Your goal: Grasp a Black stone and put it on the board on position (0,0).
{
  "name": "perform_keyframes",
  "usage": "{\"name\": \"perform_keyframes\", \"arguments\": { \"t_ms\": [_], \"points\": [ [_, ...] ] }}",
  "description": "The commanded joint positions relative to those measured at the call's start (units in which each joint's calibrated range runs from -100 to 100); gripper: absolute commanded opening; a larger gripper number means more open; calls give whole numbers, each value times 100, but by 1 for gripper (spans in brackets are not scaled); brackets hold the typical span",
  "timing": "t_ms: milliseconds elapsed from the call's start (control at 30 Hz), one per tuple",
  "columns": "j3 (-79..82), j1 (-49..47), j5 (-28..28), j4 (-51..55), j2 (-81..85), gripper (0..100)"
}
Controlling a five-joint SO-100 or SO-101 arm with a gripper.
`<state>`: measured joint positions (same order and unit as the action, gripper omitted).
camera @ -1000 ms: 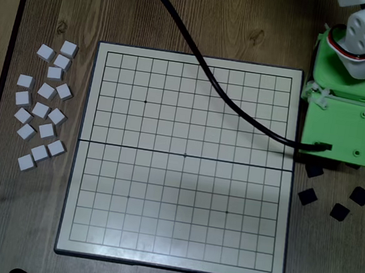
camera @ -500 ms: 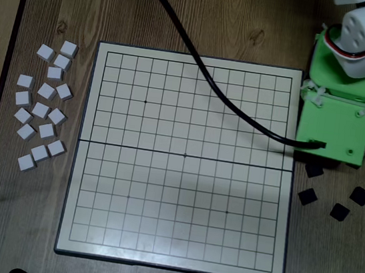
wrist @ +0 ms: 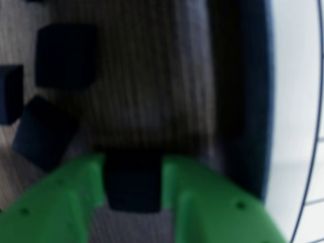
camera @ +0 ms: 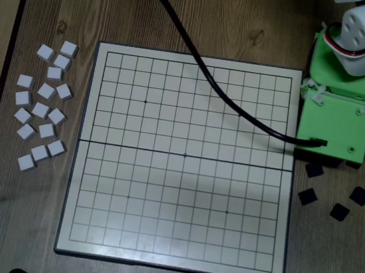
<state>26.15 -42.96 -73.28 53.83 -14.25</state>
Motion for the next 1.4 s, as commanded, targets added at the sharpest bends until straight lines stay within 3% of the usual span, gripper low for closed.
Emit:
{"name": "perform_keyframes", "arguments": {
  "t_ms": [0,233,500,1367],
  "points": [
    [-93,-96,98,12,301,6],
    [-1002,-78,269,756,284,6],
    [-3002,268,576,2443,166,6],
    [-3813,1570,1392,3360,1259,6]
  ]
}}
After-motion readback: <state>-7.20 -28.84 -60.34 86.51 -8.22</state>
